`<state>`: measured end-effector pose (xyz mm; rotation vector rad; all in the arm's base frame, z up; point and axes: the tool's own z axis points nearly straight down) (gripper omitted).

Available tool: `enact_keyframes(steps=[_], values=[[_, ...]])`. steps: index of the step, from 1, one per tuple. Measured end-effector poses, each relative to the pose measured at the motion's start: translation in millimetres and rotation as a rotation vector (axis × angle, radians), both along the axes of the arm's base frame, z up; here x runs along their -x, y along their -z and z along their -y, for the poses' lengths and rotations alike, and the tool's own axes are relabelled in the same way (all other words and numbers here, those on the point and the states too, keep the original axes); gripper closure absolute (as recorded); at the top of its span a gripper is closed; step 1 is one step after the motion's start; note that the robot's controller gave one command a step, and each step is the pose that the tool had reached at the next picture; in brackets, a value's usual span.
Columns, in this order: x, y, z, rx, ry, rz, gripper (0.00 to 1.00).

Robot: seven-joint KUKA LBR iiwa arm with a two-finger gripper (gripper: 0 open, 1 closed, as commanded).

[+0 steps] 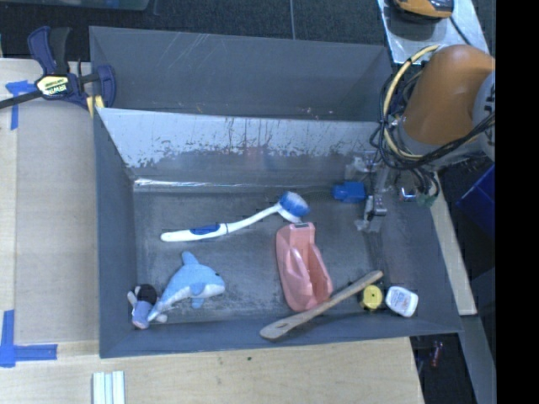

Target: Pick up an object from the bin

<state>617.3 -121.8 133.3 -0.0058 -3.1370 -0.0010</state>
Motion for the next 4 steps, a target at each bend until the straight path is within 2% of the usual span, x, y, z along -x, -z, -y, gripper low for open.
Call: enact_keyframes(steps=[1,2,3,4], values=[[-2.1,-5.2,-0.5,0.001,-0.004,0.008,0.0],[-2.8,64.4,24.3,0.0,0.182,-0.001,0.0],[1.1,62.6,21.4,0.002,0.055,0.01,0.0],[-7.8,63.1,15.2,-0.003,0.37,-0.011,0.0]])
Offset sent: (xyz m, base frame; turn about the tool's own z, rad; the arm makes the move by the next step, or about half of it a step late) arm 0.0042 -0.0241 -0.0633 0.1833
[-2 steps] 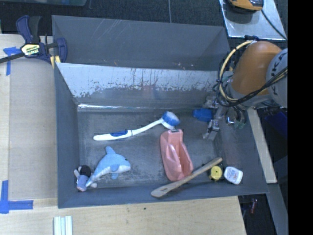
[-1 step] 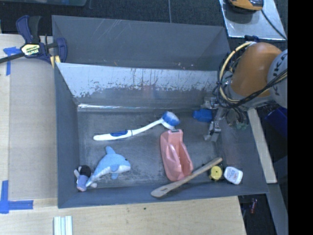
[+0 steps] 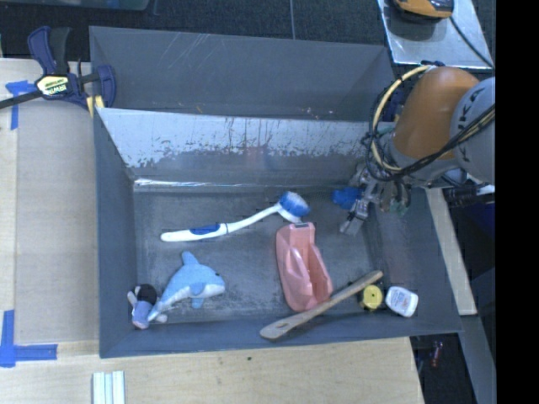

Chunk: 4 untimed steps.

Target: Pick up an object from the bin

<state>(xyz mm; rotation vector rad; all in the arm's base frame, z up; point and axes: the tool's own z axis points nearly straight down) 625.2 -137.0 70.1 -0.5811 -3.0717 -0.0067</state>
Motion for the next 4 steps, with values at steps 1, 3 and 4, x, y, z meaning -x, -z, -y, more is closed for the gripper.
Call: enact_keyframes(steps=[1,3,4], values=[[3.0,0.1,-3.1,0.006,-0.02,0.011,0.0],[-1.2,-1.8,0.4,0.004,-0.006,0.009,1.0],[1.7,-31.4,0.1,0.001,-0.006,0.0,1.0]])
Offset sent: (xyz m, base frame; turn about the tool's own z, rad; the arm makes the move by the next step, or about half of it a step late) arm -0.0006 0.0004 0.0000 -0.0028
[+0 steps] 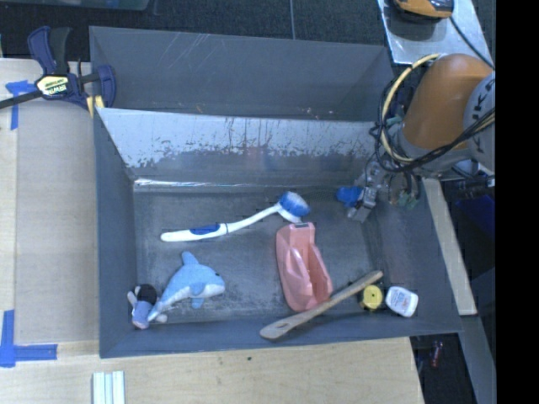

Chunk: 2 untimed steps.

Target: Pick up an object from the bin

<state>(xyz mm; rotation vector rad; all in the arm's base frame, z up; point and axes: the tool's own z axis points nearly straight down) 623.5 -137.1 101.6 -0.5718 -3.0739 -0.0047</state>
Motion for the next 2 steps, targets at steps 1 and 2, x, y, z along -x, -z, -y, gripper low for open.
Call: enact_keyframes(steps=[1,2], values=[[-3.3,-30.6,1.0,0.003,-0.001,0.012,1.0],[-2.6,-44.0,1.0,0.002,-0.001,0.011,1.0]])
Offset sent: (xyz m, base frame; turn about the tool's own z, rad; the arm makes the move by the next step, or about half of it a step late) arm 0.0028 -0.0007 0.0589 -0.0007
